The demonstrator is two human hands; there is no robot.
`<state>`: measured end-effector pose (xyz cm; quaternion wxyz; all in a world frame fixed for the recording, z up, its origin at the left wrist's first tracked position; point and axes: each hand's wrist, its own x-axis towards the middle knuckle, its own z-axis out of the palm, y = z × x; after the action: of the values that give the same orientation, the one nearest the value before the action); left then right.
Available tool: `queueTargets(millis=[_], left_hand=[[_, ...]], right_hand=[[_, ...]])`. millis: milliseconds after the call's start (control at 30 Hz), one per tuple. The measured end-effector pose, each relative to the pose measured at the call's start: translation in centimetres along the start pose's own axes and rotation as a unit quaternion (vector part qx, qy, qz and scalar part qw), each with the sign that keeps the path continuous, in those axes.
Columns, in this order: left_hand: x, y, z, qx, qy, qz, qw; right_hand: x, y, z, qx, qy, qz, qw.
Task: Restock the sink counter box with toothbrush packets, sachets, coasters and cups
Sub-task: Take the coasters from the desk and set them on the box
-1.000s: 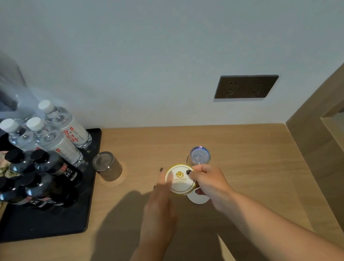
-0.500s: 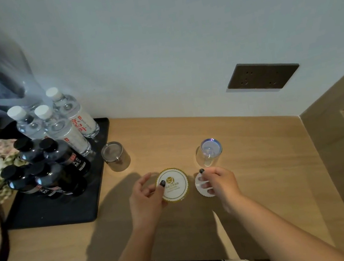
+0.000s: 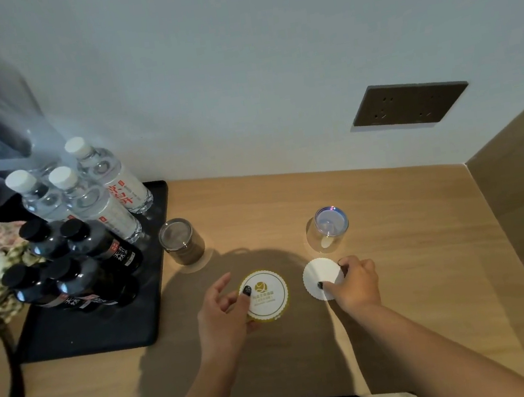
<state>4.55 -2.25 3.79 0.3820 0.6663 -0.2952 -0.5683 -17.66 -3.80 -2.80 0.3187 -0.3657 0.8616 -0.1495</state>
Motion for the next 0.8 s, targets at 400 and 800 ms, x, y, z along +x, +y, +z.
queueTargets(millis=[400,800], left_hand=[[0.0,1.7,-0.7,0.019,-0.011,0.011,1.0],[-1.7,7.5,1.2,0.01,-0.098,-0.021,0.995]], right_hand=[[-0.9,-0.4,0.3,0.218,0.003,0.054,0.975],[-8.6,-6.4,-6.2,0.289,0.114,-0.289,0.906]])
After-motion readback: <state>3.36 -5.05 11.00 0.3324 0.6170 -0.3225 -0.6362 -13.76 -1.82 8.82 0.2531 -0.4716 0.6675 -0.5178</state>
